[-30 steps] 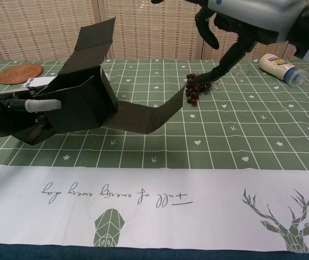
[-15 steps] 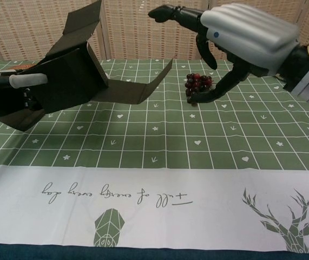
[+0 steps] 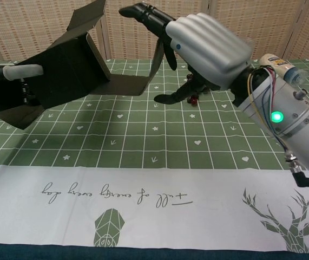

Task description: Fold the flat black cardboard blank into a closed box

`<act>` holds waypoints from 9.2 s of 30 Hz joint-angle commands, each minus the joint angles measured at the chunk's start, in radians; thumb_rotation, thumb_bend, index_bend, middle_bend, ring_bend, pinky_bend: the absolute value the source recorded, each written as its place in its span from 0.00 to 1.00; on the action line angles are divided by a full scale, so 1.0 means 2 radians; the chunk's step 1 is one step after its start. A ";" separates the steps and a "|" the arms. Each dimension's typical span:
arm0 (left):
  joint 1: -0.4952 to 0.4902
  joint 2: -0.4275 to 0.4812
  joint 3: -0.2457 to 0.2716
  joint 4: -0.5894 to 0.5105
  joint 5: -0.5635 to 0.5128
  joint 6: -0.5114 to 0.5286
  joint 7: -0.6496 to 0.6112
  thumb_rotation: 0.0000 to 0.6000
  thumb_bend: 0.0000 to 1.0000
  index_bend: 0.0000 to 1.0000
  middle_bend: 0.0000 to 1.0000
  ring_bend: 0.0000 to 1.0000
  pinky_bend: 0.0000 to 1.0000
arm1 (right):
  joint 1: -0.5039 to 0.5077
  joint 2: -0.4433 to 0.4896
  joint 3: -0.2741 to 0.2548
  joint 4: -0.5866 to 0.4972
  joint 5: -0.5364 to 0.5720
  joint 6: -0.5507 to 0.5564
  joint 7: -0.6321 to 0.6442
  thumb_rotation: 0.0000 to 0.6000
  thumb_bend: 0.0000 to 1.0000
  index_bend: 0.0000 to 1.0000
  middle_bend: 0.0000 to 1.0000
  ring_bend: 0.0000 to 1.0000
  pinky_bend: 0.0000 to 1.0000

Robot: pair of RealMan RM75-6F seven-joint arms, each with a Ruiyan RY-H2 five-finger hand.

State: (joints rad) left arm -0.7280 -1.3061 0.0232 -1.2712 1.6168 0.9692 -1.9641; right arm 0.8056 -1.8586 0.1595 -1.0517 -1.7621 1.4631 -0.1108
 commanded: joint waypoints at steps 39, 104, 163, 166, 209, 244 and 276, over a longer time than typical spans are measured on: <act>0.027 -0.135 0.040 0.118 -0.005 0.009 0.244 1.00 0.11 0.23 0.19 0.63 0.72 | 0.076 -0.072 -0.044 0.122 -0.020 -0.080 0.018 1.00 0.10 0.00 0.06 0.63 0.99; 0.013 -0.151 0.049 0.129 0.006 0.009 0.232 1.00 0.11 0.14 0.17 0.62 0.72 | 0.115 -0.077 -0.068 0.147 -0.008 -0.116 0.062 1.00 0.14 0.19 0.31 0.69 0.99; 0.014 -0.160 0.050 0.129 0.006 0.015 0.219 1.00 0.11 0.15 0.17 0.62 0.72 | 0.120 -0.029 -0.088 0.087 -0.024 -0.152 0.047 1.00 0.18 0.52 0.51 0.74 1.00; 0.014 -0.161 0.050 0.130 0.006 0.015 0.219 1.00 0.11 0.15 0.17 0.62 0.72 | 0.123 -0.023 -0.088 0.080 -0.023 -0.162 0.044 1.00 0.18 0.52 0.51 0.74 1.00; 0.019 -0.159 0.042 0.117 -0.004 0.015 0.204 1.00 0.11 0.19 0.17 0.63 0.72 | 0.165 0.008 -0.085 0.040 -0.020 -0.229 0.042 1.00 0.39 0.79 0.82 0.79 1.00; 0.031 -0.148 0.013 0.070 -0.037 -0.005 0.285 1.00 0.11 0.20 0.17 0.61 0.71 | 0.140 0.052 -0.086 -0.028 0.007 -0.259 -0.010 1.00 0.25 0.33 0.41 0.76 1.00; 0.037 -0.136 0.009 0.044 -0.035 -0.006 0.298 1.00 0.11 0.19 0.17 0.62 0.71 | 0.171 0.103 -0.072 -0.058 0.015 -0.304 0.000 1.00 0.09 0.22 0.27 0.74 1.00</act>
State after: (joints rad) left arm -0.6544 -1.5797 0.0424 -1.1815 1.5472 0.9561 -1.3688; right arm 1.1480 -1.6558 0.0136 -1.1651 -1.7356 0.8571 -0.1082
